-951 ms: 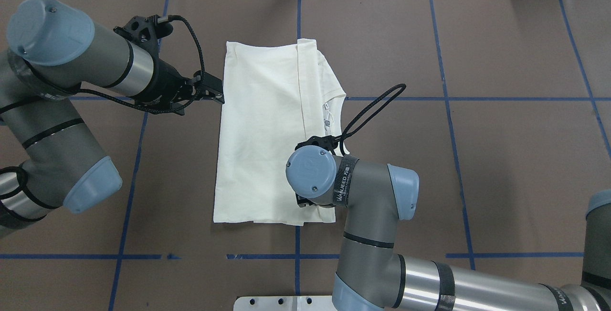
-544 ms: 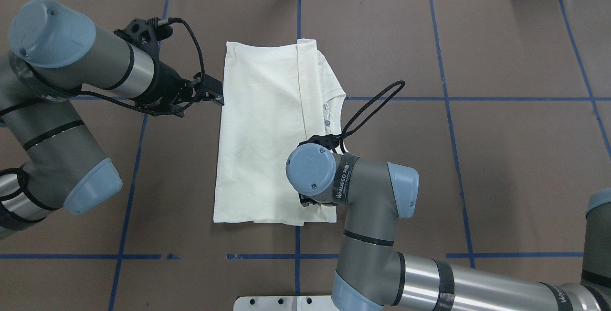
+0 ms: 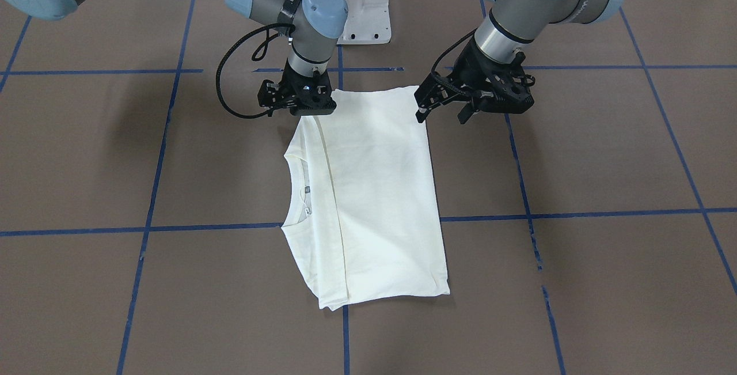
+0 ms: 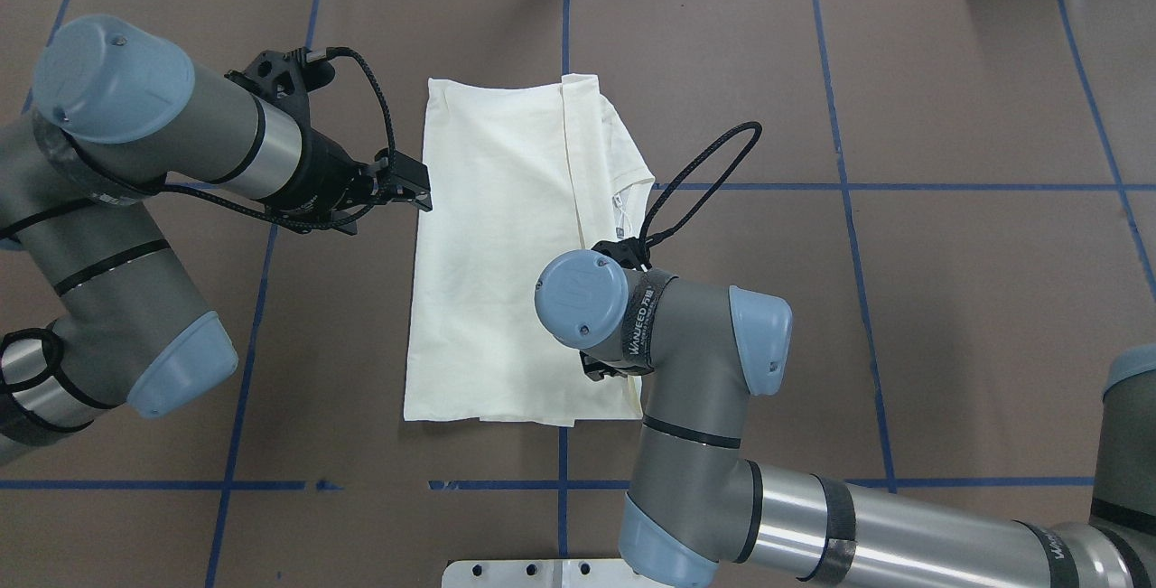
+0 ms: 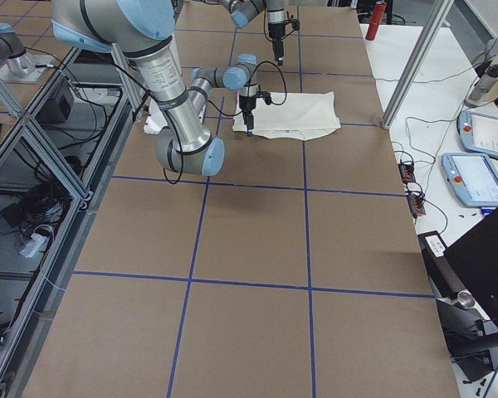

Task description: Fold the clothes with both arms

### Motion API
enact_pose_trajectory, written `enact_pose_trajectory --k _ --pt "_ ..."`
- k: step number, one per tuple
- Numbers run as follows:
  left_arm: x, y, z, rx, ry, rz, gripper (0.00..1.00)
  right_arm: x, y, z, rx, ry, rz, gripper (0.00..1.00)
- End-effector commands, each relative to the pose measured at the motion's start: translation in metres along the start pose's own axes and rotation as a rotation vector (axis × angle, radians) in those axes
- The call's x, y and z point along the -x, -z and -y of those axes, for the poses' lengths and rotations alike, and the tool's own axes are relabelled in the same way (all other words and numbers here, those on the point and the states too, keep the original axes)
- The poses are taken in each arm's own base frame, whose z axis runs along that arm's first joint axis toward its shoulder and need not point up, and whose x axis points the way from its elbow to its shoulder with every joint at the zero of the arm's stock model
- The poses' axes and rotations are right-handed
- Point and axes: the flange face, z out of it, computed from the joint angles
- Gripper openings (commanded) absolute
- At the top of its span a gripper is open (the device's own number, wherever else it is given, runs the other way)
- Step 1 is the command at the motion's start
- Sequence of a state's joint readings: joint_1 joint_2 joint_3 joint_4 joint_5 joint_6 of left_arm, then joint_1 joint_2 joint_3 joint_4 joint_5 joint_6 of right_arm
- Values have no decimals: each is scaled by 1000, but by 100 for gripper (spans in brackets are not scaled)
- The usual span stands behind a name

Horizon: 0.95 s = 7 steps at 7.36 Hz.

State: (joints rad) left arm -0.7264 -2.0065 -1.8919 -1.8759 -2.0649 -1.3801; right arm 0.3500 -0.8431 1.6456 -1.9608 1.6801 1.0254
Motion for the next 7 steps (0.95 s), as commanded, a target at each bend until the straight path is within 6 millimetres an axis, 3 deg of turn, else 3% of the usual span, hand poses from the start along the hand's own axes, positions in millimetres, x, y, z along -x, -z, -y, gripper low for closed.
enact_pose_trajectory --k 1,3,6,7 --pt "-2 -3 -4 7 1 -3 100 -7 -2 4 3 -2 -18 100" --pt "-1 -6 -3 -8 1 3 100 -56 -32 19 19 -53 -88 100" --pt "0 -8 -2 -10 -5 -5 100 -67 54 63 -91 -51 41 100" --pt "0 -8 -2 -9 -4 -4 100 -64 62 69 -133 -46 92 100"
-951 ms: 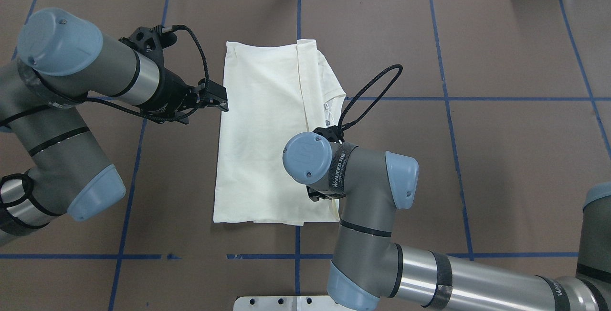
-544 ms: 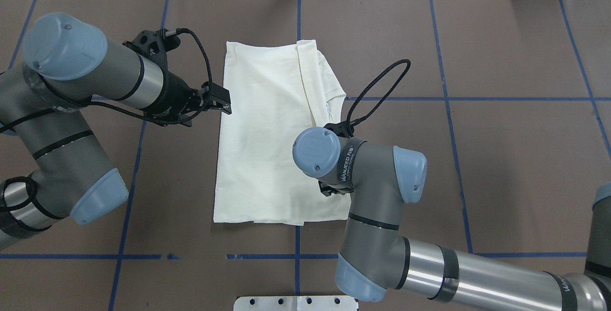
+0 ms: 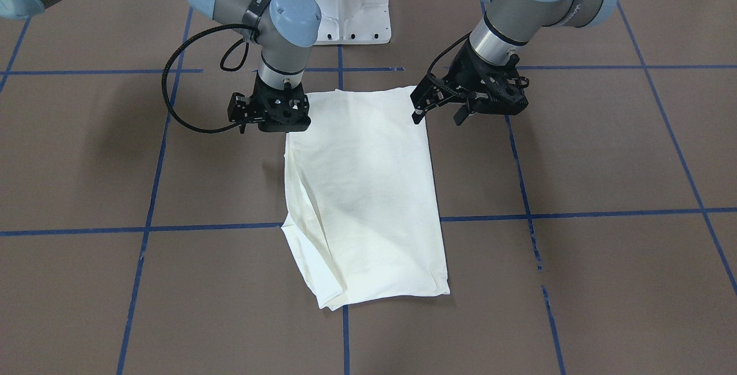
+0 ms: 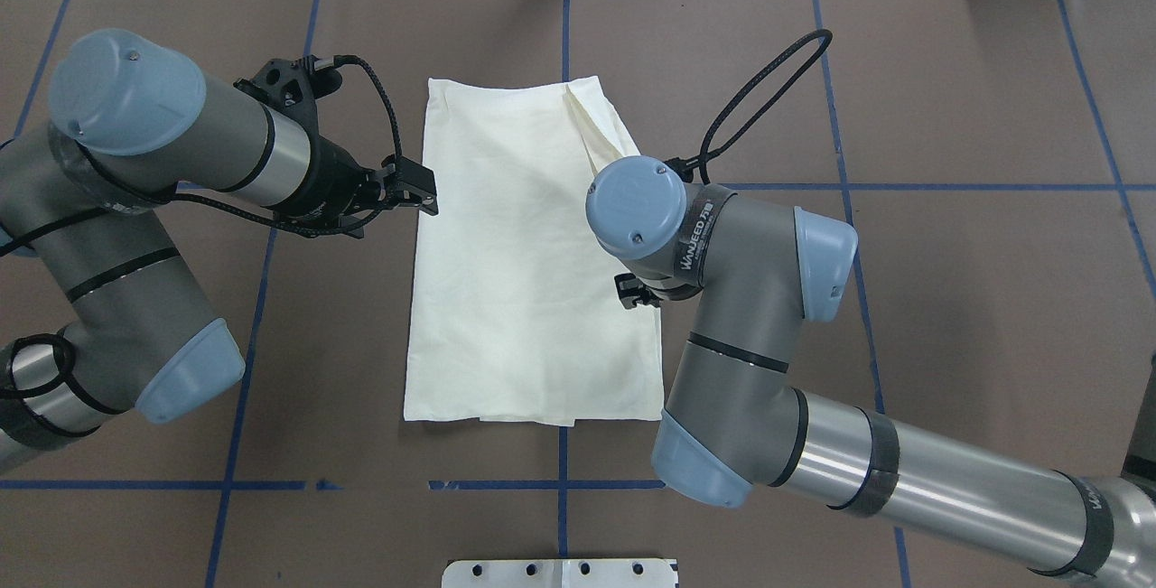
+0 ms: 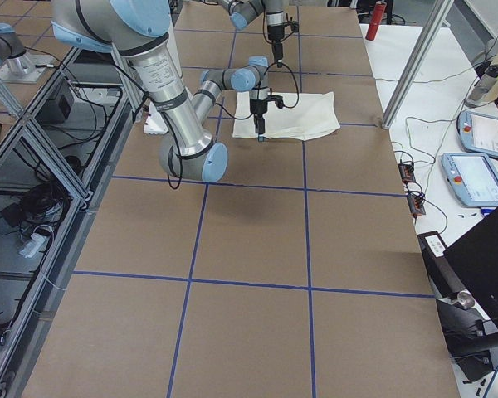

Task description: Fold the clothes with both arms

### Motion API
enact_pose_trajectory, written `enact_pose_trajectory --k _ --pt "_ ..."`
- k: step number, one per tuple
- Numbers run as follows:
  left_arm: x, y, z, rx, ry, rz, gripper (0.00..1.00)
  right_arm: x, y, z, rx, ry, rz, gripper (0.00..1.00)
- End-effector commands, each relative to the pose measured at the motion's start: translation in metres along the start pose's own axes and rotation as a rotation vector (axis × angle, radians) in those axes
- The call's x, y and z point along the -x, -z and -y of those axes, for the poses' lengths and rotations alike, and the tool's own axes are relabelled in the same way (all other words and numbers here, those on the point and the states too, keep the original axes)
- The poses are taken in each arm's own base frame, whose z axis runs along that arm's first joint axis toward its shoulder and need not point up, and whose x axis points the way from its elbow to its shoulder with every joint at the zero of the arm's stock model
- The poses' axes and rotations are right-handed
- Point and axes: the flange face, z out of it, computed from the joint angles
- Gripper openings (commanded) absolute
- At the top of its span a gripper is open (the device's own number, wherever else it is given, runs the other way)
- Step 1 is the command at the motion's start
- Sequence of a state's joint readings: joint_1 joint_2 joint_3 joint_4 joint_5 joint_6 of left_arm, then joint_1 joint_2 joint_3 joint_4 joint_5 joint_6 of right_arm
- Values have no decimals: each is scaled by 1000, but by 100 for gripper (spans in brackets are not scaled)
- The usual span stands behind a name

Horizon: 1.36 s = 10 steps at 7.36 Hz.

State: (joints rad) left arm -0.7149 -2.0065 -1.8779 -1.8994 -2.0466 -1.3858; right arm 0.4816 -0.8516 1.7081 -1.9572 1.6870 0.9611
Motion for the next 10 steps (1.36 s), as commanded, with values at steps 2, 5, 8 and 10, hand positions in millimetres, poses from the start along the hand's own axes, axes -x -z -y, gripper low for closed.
enact_pose_trajectory --k 2,5,8,10 --pt "3 -5 2 3 2 8 100 34 -10 60 -89 -7 94 100" --pt "1 -3 1 2 -3 4 100 19 -28 118 -85 41 21 100" --pt "1 -2 2 0 -10 -1 100 28 -62 141 -90 36 24 100" --pt "1 -1 1 -1 -12 -8 100 21 -64 147 -89 31 16 100"
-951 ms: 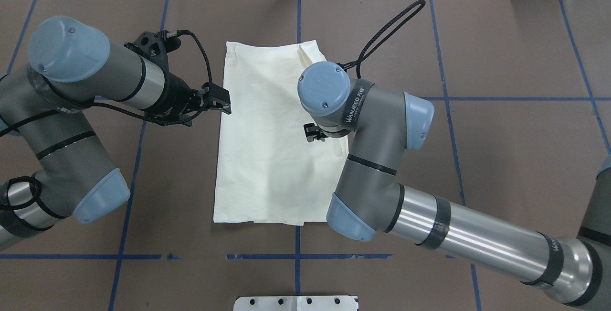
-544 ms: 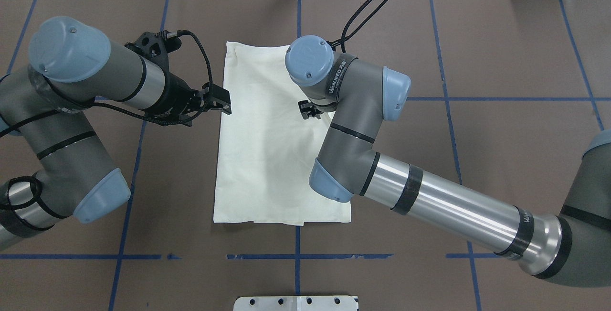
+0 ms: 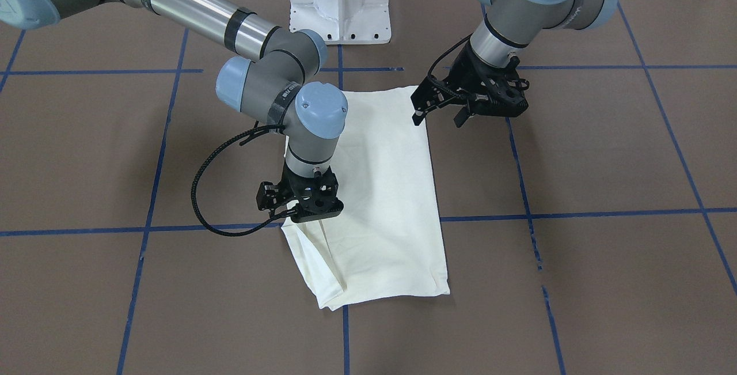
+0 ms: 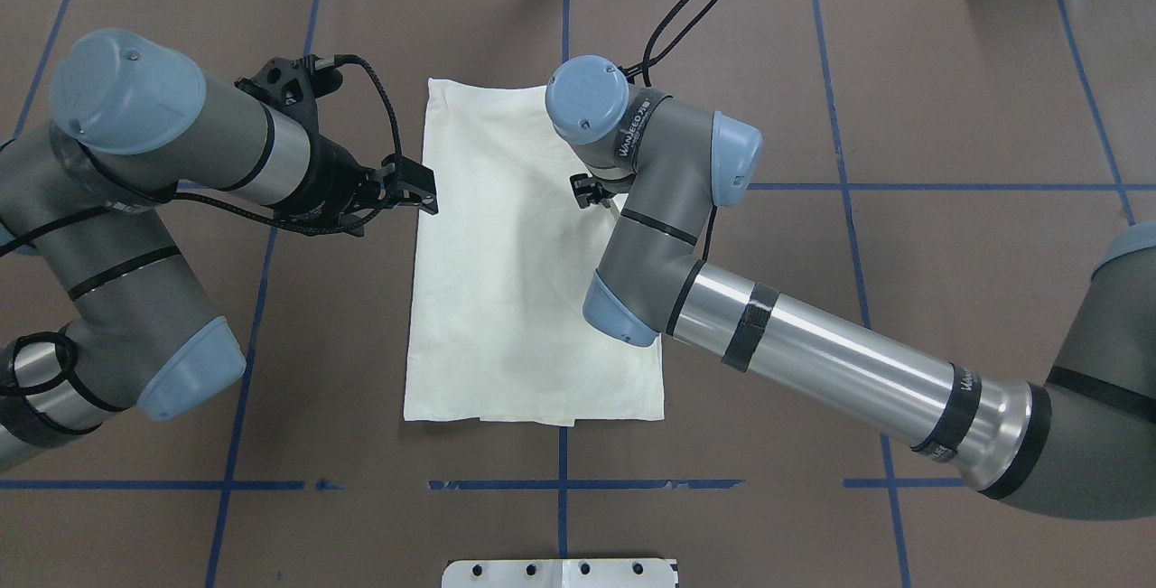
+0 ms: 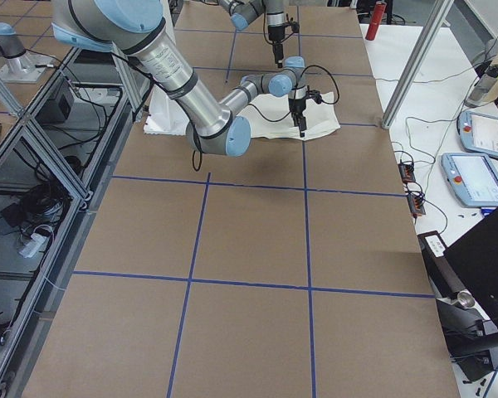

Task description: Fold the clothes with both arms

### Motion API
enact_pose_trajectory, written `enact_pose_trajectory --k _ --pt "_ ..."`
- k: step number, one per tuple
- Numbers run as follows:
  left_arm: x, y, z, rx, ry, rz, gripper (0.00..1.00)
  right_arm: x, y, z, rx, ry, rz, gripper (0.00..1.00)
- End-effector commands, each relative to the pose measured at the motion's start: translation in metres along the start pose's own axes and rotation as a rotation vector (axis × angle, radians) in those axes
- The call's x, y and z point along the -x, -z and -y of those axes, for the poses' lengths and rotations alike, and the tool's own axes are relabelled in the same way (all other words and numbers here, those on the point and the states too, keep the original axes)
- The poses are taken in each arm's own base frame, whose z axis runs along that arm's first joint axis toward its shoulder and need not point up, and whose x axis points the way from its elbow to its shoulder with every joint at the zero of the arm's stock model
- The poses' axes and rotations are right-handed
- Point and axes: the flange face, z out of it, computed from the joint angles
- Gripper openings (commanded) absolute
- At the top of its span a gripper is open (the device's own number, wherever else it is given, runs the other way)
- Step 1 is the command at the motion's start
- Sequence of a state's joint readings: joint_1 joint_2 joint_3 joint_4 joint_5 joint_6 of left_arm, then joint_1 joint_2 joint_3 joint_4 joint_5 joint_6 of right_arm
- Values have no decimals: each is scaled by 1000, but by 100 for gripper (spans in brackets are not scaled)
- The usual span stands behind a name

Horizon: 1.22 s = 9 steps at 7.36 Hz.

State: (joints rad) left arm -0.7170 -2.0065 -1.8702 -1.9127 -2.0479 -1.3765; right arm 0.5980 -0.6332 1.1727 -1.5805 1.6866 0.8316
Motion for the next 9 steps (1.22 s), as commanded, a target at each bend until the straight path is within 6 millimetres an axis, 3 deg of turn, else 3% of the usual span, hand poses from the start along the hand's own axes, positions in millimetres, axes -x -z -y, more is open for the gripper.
enact_pose_trajectory --k 1,3,5,6,7,8,9 --pt "-1 0 0 0 2 -4 100 -12 -7 9 4 6 -16 100" --pt "-2 1 -1 0 4 -5 100 -42 -23 23 19 11 -53 100" --pt "-2 2 -1 -1 3 -7 100 -82 -20 48 32 3 -51 100" --pt "-4 3 -1 -1 3 -11 100 -80 -14 52 25 2 -45 100" --pt "-3 2 -1 -1 1 -9 100 -75 1 60 21 -4 -18 100" --pt "-4 3 -1 -1 7 -11 100 -63 32 65 19 -4 63 100" --pt "-7 2 -2 2 66 -16 100 -55 65 55 24 -3 157 100"
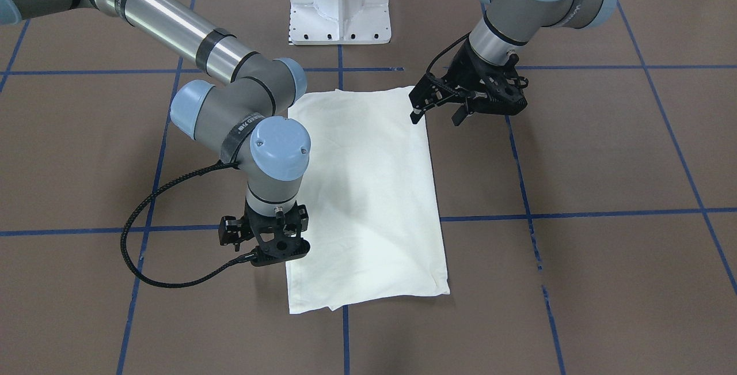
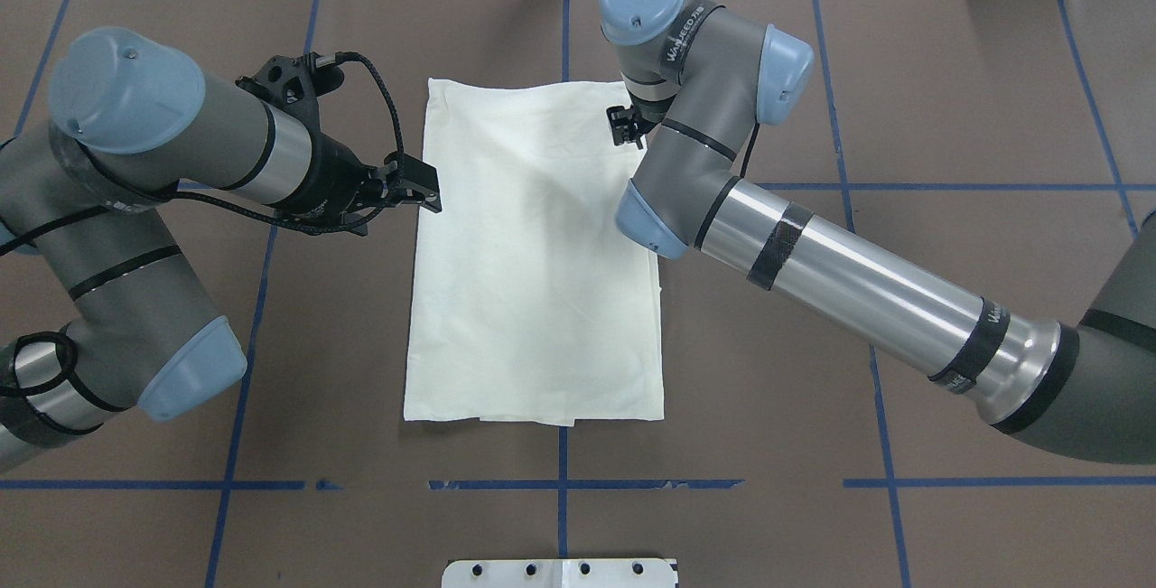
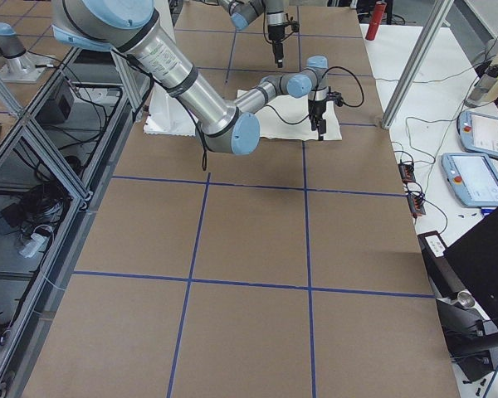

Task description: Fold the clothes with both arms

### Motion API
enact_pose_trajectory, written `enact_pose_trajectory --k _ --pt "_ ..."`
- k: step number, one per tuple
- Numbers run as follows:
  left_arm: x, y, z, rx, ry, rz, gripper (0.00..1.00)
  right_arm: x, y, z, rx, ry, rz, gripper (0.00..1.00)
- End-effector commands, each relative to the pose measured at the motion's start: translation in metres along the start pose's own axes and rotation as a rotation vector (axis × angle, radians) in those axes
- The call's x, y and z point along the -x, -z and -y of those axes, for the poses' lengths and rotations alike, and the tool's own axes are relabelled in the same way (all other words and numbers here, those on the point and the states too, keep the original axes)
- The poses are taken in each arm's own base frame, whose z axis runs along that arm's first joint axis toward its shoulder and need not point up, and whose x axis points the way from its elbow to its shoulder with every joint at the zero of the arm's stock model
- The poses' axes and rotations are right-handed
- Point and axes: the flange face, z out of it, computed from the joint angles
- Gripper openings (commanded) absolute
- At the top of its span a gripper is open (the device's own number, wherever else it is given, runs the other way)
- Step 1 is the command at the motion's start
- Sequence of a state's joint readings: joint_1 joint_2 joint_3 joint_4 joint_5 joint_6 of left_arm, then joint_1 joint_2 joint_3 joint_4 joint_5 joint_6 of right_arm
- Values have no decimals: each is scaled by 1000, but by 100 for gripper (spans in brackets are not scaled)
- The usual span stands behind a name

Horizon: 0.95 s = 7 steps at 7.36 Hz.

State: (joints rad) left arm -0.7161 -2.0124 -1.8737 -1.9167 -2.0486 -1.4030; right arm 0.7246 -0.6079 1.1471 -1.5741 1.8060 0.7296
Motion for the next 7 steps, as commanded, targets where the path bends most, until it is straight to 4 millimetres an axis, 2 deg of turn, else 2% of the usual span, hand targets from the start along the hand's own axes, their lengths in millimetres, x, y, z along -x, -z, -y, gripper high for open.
enact_pose_trajectory --k 1,2,3,5,6,7 --pt "-2 -3 -2 11 71 -1 100 -7 42 -40 11 -59 172 100" --pt "3 -30 -26 57 60 31 100 -31 50 -82 21 -57 237 100" --pt "6 -43 -40 76 110 52 100 -42 56 -110 25 -79 268 100" --pt "6 -65 -79 20 279 100 100 -26 80 -145 47 -258 324 100" --pt "11 -84 -104 11 321 143 100 -24 86 -164 57 -304 342 100" --pt "18 -96 -123 6 368 169 100 -23 97 -174 53 -295 364 100"
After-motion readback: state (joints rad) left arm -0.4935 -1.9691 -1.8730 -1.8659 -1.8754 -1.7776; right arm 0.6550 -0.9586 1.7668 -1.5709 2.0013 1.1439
